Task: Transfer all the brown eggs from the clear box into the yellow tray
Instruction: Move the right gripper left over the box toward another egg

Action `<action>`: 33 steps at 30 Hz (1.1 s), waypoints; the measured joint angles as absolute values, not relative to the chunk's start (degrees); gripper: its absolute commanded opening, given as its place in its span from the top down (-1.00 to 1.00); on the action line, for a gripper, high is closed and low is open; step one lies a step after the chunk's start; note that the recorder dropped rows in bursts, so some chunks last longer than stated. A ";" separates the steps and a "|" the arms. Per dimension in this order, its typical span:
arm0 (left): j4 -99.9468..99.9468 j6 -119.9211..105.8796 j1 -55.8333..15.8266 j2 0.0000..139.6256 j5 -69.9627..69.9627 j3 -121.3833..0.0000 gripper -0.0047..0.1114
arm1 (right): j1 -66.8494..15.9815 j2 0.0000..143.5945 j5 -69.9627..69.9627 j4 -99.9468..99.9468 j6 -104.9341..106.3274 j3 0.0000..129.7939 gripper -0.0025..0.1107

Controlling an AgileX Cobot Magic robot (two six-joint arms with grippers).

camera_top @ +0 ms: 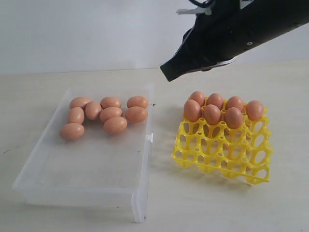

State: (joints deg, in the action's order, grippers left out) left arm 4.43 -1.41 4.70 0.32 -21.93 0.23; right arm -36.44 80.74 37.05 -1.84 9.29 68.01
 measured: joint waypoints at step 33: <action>4.43 -1.41 4.70 0.32 -22.05 0.23 0.92 | -36.95 105.85 44.67 -9.93 16.57 87.28 0.15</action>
State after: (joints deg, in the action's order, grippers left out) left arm 4.43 -1.41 4.70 0.32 -22.05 0.23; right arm -36.95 105.85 44.67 -9.93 16.57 87.28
